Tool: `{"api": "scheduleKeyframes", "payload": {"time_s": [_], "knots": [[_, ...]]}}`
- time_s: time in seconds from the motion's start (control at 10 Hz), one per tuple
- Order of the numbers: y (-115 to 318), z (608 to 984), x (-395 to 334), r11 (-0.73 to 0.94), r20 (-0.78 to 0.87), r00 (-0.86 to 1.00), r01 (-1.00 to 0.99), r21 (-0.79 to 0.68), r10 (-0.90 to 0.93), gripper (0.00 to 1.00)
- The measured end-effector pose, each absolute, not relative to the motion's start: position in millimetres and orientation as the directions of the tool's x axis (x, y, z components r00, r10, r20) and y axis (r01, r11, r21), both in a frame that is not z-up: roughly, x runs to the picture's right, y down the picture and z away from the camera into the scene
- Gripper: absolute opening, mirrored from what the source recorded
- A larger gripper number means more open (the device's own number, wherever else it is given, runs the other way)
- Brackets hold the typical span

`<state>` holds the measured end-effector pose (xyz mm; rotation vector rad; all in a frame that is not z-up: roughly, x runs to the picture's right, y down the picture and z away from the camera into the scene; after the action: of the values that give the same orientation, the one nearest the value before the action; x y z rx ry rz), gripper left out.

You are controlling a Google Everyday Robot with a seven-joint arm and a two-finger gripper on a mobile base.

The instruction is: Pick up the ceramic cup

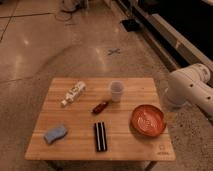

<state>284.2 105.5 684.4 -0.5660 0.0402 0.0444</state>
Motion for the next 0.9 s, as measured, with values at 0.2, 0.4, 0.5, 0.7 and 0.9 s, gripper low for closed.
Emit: {"api": "scheduleKeyframes", "payload": {"time_s": [0.2, 0.4, 0.5, 0.7, 0.9], "knots": [[106, 684, 284, 0.843, -0.05, 0.998, -0.053, -0.535, 0.031, 0.65], [104, 684, 283, 0.845, -0.044, 0.999, -0.048, -0.533, 0.029, 0.65], [100, 684, 275, 0.848, -0.016, 0.999, -0.032, -0.529, 0.027, 0.65], [83, 687, 243, 0.859, 0.086, 0.996, 0.04, -0.51, 0.005, 0.65], [70, 693, 218, 0.865, 0.163, 0.986, 0.119, -0.488, -0.044, 0.65]]}}
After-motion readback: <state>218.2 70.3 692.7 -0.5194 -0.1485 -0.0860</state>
